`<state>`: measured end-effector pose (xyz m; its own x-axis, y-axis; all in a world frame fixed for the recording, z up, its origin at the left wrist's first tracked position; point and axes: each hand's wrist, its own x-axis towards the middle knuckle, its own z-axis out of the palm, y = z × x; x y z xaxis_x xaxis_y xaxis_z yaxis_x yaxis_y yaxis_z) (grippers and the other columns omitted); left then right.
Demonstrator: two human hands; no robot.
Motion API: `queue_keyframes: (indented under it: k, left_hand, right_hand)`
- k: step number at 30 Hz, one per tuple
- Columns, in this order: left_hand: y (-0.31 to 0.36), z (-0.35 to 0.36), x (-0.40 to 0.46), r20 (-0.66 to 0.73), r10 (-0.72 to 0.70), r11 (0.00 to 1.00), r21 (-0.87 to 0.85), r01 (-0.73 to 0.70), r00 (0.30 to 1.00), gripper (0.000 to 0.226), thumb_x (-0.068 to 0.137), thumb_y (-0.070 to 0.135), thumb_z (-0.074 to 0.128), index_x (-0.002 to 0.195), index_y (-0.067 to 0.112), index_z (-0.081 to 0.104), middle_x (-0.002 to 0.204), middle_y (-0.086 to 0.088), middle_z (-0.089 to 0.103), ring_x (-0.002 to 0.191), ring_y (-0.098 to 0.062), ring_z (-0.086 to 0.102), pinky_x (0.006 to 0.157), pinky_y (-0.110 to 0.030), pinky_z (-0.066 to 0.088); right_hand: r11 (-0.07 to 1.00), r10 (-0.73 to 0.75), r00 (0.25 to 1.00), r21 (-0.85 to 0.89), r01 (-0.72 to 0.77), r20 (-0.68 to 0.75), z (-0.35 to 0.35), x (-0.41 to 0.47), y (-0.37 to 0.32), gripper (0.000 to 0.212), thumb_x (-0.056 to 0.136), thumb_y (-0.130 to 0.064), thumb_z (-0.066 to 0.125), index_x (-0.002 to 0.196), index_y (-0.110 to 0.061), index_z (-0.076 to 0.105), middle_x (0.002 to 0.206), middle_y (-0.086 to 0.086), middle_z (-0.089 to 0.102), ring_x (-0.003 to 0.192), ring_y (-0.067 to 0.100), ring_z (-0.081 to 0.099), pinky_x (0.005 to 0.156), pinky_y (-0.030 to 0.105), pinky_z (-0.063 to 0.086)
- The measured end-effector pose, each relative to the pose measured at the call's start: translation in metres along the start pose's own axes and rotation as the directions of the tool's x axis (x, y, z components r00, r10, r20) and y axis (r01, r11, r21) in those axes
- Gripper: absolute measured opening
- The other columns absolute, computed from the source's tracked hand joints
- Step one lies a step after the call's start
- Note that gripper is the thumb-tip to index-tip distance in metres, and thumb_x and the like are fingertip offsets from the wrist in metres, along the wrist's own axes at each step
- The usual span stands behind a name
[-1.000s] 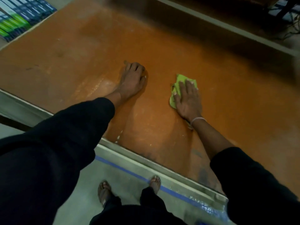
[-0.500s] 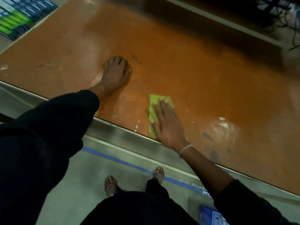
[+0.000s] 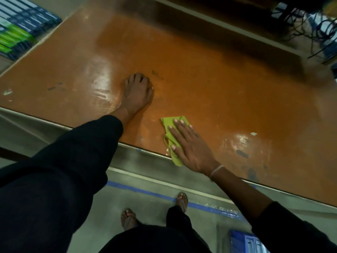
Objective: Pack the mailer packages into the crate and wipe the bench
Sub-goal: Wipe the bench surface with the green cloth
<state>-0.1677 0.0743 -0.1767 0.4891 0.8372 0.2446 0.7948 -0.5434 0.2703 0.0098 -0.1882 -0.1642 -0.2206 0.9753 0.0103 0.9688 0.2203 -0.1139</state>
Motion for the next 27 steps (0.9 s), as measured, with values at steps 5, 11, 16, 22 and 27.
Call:
queue_keyframes:
  k: [5,11,16,22,27]
  left_hand:
    - [0.001,-0.002,0.0,-0.007,-0.016,1.0,-0.019,0.016,1.0,0.04,0.101,0.039,0.046,0.123,0.01,0.059,0.131,-0.016,0.052,0.12,-0.038,0.046,0.099,-0.052,0.038]
    - [-0.003,-0.001,0.0,-0.005,-0.019,0.999,-0.047,0.018,1.0,0.041,0.099,0.043,0.044,0.121,0.012,0.061,0.129,-0.013,0.054,0.12,-0.035,0.047,0.099,-0.051,0.042]
    - [-0.012,0.0,0.003,0.027,0.035,0.995,-0.091,-0.033,0.999,0.041,0.1,0.043,0.046,0.125,0.014,0.058,0.13,-0.011,0.054,0.122,-0.034,0.047,0.102,-0.049,0.042]
    - [-0.036,-0.01,0.022,0.033,0.042,0.998,-0.049,-0.04,0.999,0.043,0.101,0.047,0.052,0.13,0.015,0.056,0.133,-0.009,0.053,0.125,-0.032,0.044,0.102,-0.045,0.038]
    - [-0.052,-0.018,0.042,0.038,-0.041,0.999,-0.005,0.041,0.998,0.045,0.101,0.046,0.052,0.132,0.014,0.054,0.137,-0.01,0.05,0.13,-0.033,0.04,0.104,-0.047,0.036]
  right_hand:
    - [0.874,0.485,0.87,0.004,-0.487,-0.086,0.007,0.04,0.024,0.063,0.105,-0.051,0.02,0.16,-0.02,0.021,0.168,0.008,0.012,0.156,0.024,0.005,0.126,0.045,0.009]
    - [0.992,0.125,0.992,-0.027,-0.126,-0.032,-0.002,0.062,0.05,0.062,0.105,-0.051,0.023,0.159,-0.022,0.022,0.168,0.006,0.014,0.156,0.022,0.007,0.126,0.043,0.011]
    - [0.876,0.483,0.875,0.025,-0.483,-0.032,0.0,0.119,0.083,0.068,0.103,-0.055,0.016,0.16,-0.019,0.021,0.168,0.01,0.011,0.156,0.026,0.004,0.126,0.044,0.007]
    - [0.97,0.241,0.971,0.012,-0.241,-0.006,-0.007,0.152,0.112,0.063,0.105,-0.056,0.018,0.16,-0.025,0.017,0.169,0.002,0.007,0.156,0.021,0.002,0.127,0.044,0.006]
    - [0.94,0.339,0.941,0.039,-0.339,0.008,-0.005,0.199,0.115,0.066,0.104,-0.057,0.014,0.161,-0.024,0.012,0.169,0.005,0.003,0.156,0.022,-0.002,0.126,0.042,0.002]
